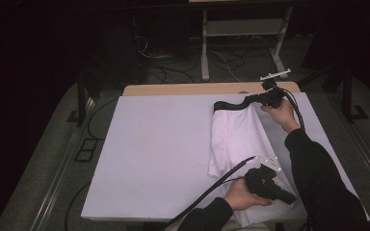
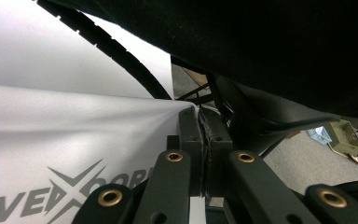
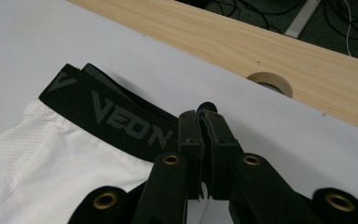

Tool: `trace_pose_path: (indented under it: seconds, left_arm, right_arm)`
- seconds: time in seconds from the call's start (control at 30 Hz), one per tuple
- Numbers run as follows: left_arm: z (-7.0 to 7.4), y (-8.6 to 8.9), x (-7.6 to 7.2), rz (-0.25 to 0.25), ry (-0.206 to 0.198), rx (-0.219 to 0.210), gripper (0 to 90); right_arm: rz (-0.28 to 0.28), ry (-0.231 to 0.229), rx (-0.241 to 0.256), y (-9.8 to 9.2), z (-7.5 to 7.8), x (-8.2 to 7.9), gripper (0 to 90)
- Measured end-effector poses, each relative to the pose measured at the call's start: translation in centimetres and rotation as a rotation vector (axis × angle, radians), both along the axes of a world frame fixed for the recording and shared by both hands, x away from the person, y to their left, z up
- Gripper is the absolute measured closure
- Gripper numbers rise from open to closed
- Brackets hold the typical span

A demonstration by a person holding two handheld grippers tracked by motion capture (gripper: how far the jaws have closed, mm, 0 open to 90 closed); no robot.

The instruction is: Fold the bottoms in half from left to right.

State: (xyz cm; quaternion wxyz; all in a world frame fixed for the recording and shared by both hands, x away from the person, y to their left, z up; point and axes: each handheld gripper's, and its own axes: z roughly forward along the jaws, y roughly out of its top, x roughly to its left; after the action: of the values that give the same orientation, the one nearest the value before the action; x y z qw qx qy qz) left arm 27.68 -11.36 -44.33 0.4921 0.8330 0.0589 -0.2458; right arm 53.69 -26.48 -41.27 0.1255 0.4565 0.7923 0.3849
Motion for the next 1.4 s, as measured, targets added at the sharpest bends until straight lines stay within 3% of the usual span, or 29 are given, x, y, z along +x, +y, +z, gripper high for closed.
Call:
trace_pose_path:
  seconds: [0.37,0.4,0.43,0.47,0.57,0.77,0.87,0.97,1.03,1.13,1.4]
  left_arm:
    - [-0.7,-0.9,0.2,0.019,0.031,0.044,87.6]
    - [-0.7,-0.9,0.2,0.024,0.036,0.039,84.1]
    - [-0.6,-0.9,0.2,0.034,0.034,0.039,72.4]
    - [-0.5,-0.8,0.1,0.050,0.026,0.043,62.3]
    - [0.1,-0.3,0.2,0.112,0.006,0.031,47.2]
    - [0.9,1.4,1.1,0.200,0.019,-0.019,28.0]
    - [1.4,2.1,1.2,0.226,-0.004,-0.026,18.9]
    - [2.1,2.9,1.5,0.256,-0.053,-0.016,11.4]
    - [2.5,3.3,1.6,0.271,-0.067,-0.012,6.4]
    - [3.0,3.9,1.8,0.294,-0.097,-0.008,0.9]
    - [3.5,5.2,2.4,0.319,-0.142,0.016,0.0]
  right_arm:
    - [-0.002,0.010,0.005,-0.9,-0.2,0.1,83.9]
    - [-0.012,0.020,0.009,-0.9,-0.3,0.1,78.2]
    - [-0.034,0.027,0.013,-1.0,-0.4,0.2,69.2]
    - [-0.049,0.030,0.023,-1.1,-0.4,0.1,67.4]
    - [-0.047,0.018,0.026,-1.2,-0.2,-0.4,56.6]
    - [-0.008,-0.006,0.088,-1.1,0.8,-1.3,29.1]
    - [0.010,-0.020,0.087,-0.9,1.3,-1.9,13.0]
    - [0.011,-0.040,0.084,-0.6,1.8,-2.4,11.1]
    - [0.015,-0.037,0.096,-0.4,2.1,-2.8,1.0]
    - [0.017,-0.064,0.106,-0.2,2.6,-3.3,0.0]
    - [0.023,-0.081,0.116,0.2,3.4,-4.3,0.0]
